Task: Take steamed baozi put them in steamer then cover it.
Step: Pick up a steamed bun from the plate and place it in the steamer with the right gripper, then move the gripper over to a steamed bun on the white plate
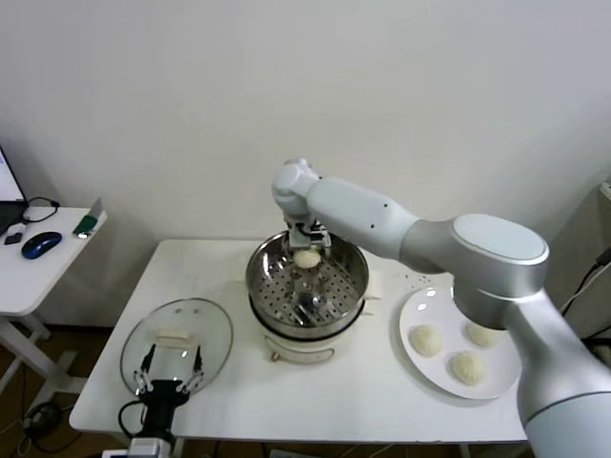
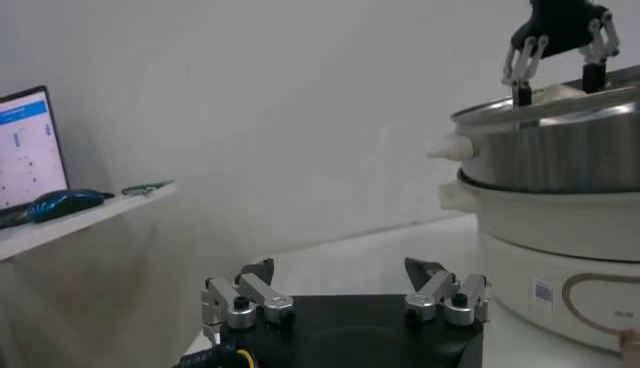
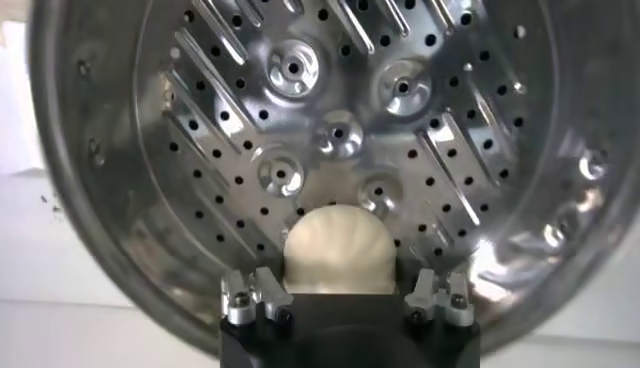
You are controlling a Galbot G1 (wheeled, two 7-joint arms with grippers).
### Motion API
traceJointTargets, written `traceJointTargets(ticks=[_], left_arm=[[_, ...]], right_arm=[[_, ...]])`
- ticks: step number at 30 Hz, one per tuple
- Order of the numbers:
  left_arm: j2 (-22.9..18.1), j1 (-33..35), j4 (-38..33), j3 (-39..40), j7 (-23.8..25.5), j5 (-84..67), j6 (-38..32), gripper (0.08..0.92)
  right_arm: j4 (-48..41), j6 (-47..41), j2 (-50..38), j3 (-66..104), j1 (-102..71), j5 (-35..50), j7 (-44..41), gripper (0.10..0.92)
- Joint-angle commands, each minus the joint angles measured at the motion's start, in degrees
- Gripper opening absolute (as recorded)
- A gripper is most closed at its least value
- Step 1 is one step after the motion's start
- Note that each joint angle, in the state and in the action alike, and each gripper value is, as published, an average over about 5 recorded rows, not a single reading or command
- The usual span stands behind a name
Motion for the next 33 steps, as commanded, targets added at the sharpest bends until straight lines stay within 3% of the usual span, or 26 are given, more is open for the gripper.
traceJointTargets(ticks=[1,6,10,15,19,22,27,33], left_arm=[[-0.06,-0.03,0.2,0.0,-0.11,-0.09,0.0,0.823],[-0.2,-0.05,0.12,0.03,-0.18,-0.03,0.11,0.823],[-0.15,-0.02,-0.13,-0.02,-0.21,0.02,0.27,0.823],[-0.15,-0.13,-0.6,0.05,-0.21,0.26,0.55,0.823],[-0.12,-0.08,-0.77,0.25,-0.23,0.44,0.6,0.823],[-0.08,-0.03,-0.83,0.39,-0.28,0.47,0.61,0.823],[-0.04,-0.05,-0.93,0.61,-0.44,0.48,0.71,0.823],[0.06,0.13,-1.05,0.96,-0.37,0.68,0.83,0.823]], right_arm=[[-1.42,-0.26,1.44,0.28,-1.9,-0.43,0.04,0.719],[-0.22,-0.61,0.85,0.52,-1.06,1.12,-0.4,0.805],[2.49,-0.8,-1.46,0.57,1.81,3.92,-1.76,0.821],[6.67,-2.97,-6.75,-1.18,8.4,13.25,-3.48,0.823],[10.69,-7.59,-13.02,-7.35,16.3,25.63,-4.35,0.823],[13.8,-14.27,-19.66,-14.24,21.57,37.79,-3.06,0.823],[23.07,-31.72,-31.92,-26.11,27.39,53.65,7.29,0.823],[31.69,-50.66,-45.62,-27.58,24.51,59.97,9.2,0.823]])
